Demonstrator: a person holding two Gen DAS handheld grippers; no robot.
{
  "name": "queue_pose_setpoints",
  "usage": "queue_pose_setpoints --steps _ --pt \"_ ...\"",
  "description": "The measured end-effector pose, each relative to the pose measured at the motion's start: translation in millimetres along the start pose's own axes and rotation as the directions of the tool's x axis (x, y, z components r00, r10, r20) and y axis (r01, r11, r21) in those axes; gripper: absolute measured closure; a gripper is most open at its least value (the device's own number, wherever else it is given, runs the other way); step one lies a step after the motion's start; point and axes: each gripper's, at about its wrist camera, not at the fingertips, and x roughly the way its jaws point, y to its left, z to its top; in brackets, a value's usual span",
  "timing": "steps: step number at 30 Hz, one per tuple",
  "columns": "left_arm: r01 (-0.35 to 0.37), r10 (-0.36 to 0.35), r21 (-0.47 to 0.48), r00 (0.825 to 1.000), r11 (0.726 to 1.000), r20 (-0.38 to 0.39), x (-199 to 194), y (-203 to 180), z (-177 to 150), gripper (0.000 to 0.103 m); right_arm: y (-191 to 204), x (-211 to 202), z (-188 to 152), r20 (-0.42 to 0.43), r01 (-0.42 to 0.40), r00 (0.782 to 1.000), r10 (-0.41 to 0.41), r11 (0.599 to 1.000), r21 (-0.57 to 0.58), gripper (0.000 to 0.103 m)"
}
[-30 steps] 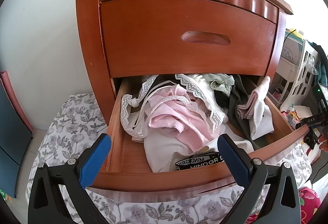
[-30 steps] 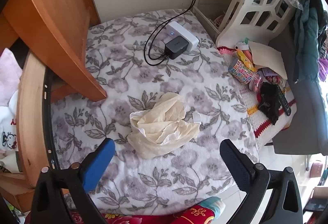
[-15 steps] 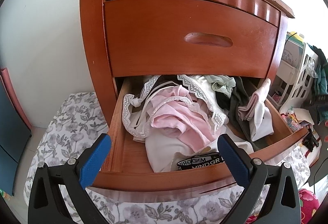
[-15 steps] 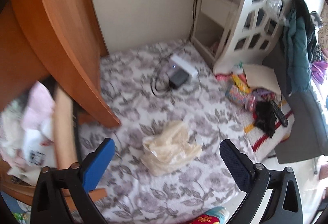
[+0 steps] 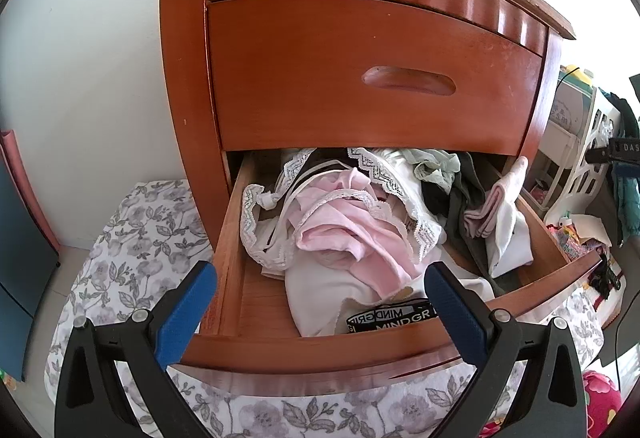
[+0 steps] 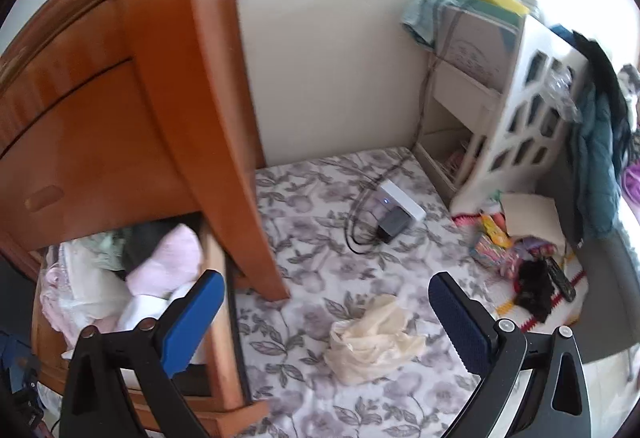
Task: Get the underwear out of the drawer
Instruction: 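Reach the right gripper into the drawer and grasp the pink sock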
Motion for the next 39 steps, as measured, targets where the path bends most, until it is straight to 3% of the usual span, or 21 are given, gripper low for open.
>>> queue_pose_setpoints --steps 5,11,23,26,31,39 --pt "-0.002 0.002 -0.005 1.000 1.000 0.000 0.7 1.7 0.1 0.000 36.9 -13.9 9.2 0.076 -0.062 0.995 0.069 0.993 -0.101 0.000" --pt "-0.003 0.003 -0.006 1.000 1.000 0.000 0.5 2.4 -0.1 0.000 82.4 -13.7 9.7 0.029 -0.141 0.988 0.151 0.967 -0.212 0.000" --pt "-0.009 0.009 -0.009 1.000 1.000 -0.005 1.5 2.6 -0.5 0.000 137.3 15.0 -6.0 0.016 -0.036 0.999 0.045 0.933 -0.358 0.000" --pt "-0.011 0.011 -0.008 1.000 1.000 -0.006 1.7 2.6 -0.8 0.000 149.9 26.0 -11.0 -0.032 -0.058 0.998 0.049 0.911 -0.408 0.001" --pt "-0.012 0.012 -0.005 1.000 1.000 -0.008 2.0 2.9 -1.1 0.000 153.9 48.5 -9.2 -0.117 -0.071 0.993 0.032 0.935 -0.348 0.001" --pt "-0.017 0.017 -0.004 1.000 1.000 -0.013 4.2 3.5 -2.0 0.000 136.9 73.6 -0.2 -0.164 -0.020 0.986 -0.010 0.982 -0.185 0.003"
